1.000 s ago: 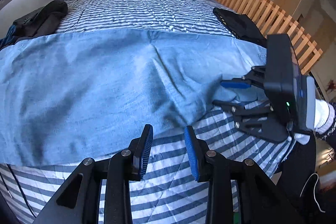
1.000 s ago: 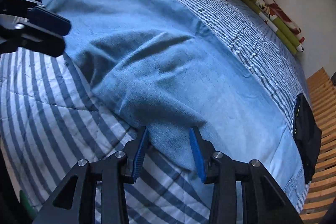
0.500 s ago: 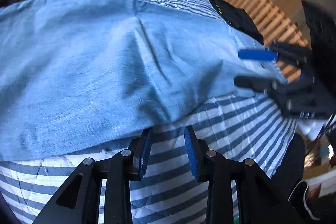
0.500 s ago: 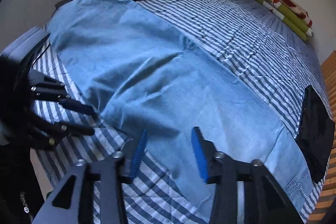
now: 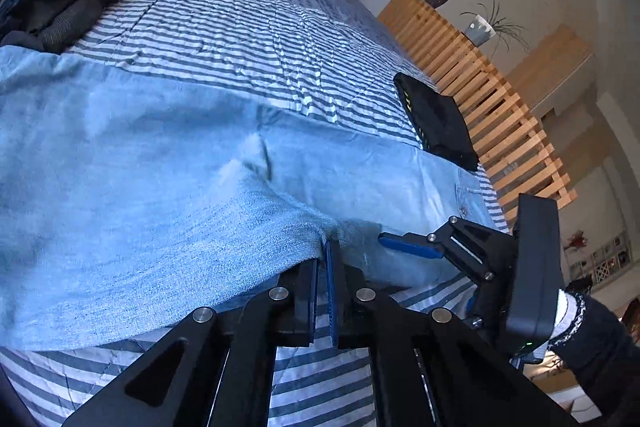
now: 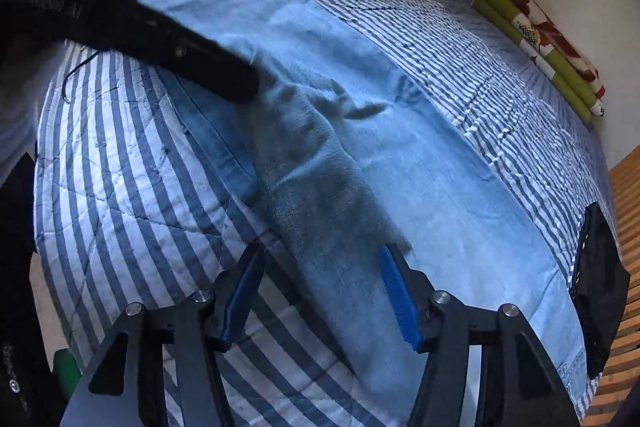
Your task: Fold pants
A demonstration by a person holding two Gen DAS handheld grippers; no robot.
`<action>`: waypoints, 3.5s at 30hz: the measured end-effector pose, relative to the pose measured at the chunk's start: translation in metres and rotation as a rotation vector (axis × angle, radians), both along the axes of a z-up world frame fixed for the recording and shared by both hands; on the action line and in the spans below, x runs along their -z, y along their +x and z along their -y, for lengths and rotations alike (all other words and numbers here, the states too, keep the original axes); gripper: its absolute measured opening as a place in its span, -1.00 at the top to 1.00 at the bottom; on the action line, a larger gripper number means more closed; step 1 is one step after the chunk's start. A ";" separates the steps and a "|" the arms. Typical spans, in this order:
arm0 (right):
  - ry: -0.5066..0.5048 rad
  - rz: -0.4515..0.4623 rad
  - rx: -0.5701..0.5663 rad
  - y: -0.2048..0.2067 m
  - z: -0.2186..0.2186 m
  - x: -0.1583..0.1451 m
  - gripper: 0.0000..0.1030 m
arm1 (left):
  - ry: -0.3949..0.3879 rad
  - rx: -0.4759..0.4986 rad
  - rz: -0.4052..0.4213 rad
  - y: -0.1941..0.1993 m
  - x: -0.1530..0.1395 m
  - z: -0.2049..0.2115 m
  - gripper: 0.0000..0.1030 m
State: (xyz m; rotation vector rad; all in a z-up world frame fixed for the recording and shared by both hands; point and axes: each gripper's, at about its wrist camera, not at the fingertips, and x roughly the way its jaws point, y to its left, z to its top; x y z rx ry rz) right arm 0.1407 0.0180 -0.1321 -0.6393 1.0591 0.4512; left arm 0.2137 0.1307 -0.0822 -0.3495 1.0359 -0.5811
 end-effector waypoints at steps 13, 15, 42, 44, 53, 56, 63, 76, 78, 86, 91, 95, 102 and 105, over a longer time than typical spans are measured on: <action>0.200 -0.201 0.249 0.077 0.068 -0.058 0.90 | 0.002 0.258 0.105 -0.047 0.026 0.060 0.48; 0.194 -0.224 0.232 0.081 0.067 -0.062 0.90 | 0.061 0.351 0.164 -0.061 0.028 0.095 0.37; 0.422 -0.286 0.401 0.069 0.193 -0.119 0.31 | 0.101 0.661 0.286 -0.044 0.062 0.249 -0.26; 0.412 -0.220 0.497 0.041 0.231 -0.128 0.31 | 0.187 0.717 0.338 -0.053 0.063 0.260 -0.28; 0.463 -0.206 1.125 -0.110 0.397 -0.066 0.29 | 0.300 0.828 0.391 -0.071 0.063 0.300 0.13; 0.546 -0.225 1.179 -0.118 0.410 -0.047 0.27 | 0.296 0.822 0.359 -0.065 0.060 0.296 0.39; 0.800 -0.183 1.266 -0.100 0.430 -0.030 -0.11 | 0.284 0.835 0.292 -0.066 0.054 0.295 0.29; 0.651 -0.032 1.226 -0.091 0.406 -0.095 0.49 | 0.020 0.813 0.115 -0.068 -0.009 0.275 0.78; 0.579 -0.003 1.225 -0.089 0.401 -0.101 0.50 | 0.006 0.834 0.045 -0.074 0.005 0.280 0.75; 0.274 -0.015 1.258 -0.082 0.404 -0.046 0.53 | 0.156 0.879 -0.118 -0.105 0.074 0.270 0.57; 0.246 -0.036 1.204 -0.095 0.405 -0.059 0.34 | 0.199 0.738 -0.031 -0.095 0.042 0.197 0.34; 0.142 0.081 1.136 -0.118 0.377 -0.094 0.27 | 0.225 0.599 0.019 -0.077 0.027 0.143 0.33; 0.167 0.112 0.828 -0.114 0.276 -0.127 0.26 | 0.553 0.427 0.162 -0.073 0.047 0.071 0.33; 0.197 0.034 0.714 -0.101 0.234 -0.109 0.26 | 0.661 0.464 0.230 -0.081 0.058 0.071 0.32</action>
